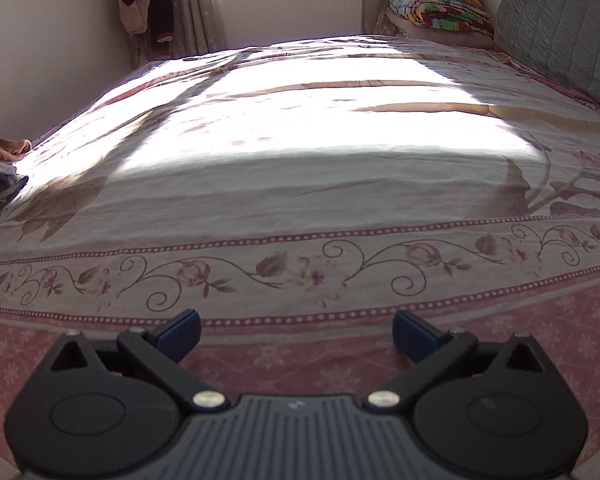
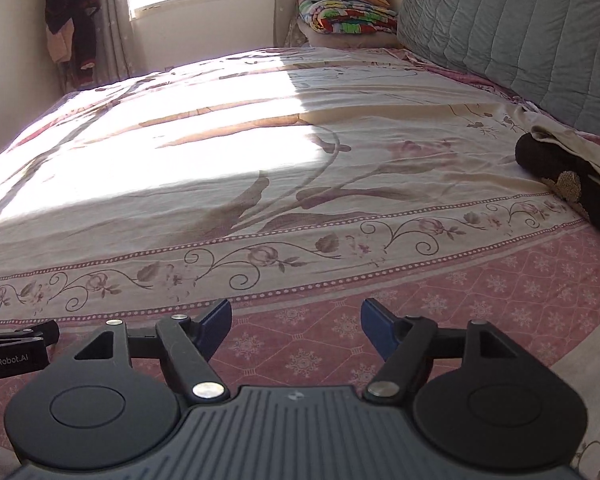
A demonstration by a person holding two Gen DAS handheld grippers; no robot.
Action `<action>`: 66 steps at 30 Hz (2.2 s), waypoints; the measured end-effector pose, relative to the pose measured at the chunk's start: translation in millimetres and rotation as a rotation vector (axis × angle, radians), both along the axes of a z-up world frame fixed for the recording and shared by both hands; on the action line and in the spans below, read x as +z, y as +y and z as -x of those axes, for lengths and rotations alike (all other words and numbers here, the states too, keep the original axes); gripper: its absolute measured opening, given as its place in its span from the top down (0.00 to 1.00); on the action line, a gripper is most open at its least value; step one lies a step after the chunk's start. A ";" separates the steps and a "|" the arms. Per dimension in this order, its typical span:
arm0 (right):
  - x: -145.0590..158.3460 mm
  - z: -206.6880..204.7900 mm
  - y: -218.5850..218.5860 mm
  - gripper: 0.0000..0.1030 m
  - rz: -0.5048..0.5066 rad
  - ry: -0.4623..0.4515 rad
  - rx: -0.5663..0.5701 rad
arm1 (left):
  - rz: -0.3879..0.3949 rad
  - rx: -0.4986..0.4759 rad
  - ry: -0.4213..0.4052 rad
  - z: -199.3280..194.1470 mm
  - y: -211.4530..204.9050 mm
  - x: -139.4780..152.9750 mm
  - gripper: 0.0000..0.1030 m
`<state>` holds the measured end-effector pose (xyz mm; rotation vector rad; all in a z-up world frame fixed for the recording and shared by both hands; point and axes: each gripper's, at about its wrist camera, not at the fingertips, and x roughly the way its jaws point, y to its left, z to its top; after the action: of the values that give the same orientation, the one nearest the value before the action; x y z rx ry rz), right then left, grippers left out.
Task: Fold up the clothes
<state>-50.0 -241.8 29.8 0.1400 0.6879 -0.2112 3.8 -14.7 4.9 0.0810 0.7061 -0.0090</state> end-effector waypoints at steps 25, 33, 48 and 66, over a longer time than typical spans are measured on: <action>-35.9 -14.2 12.8 0.00 0.055 -0.016 -0.068 | 0.063 0.034 -0.016 2.7 12.1 -7.3 0.00; -35.6 -13.2 12.9 0.00 0.053 -0.016 -0.069 | 0.064 0.034 -0.015 2.5 12.4 -7.4 0.00; -35.5 -13.3 12.5 0.00 0.052 -0.016 -0.069 | 0.064 0.034 -0.015 2.7 12.1 -7.4 0.00; -35.5 -13.3 12.5 0.00 0.052 -0.016 -0.069 | 0.064 0.034 -0.015 2.7 12.0 -7.4 0.00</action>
<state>-36.7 -229.2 -5.7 0.1152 0.6614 -0.2937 1.1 -2.7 -2.6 0.0073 0.6916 0.0020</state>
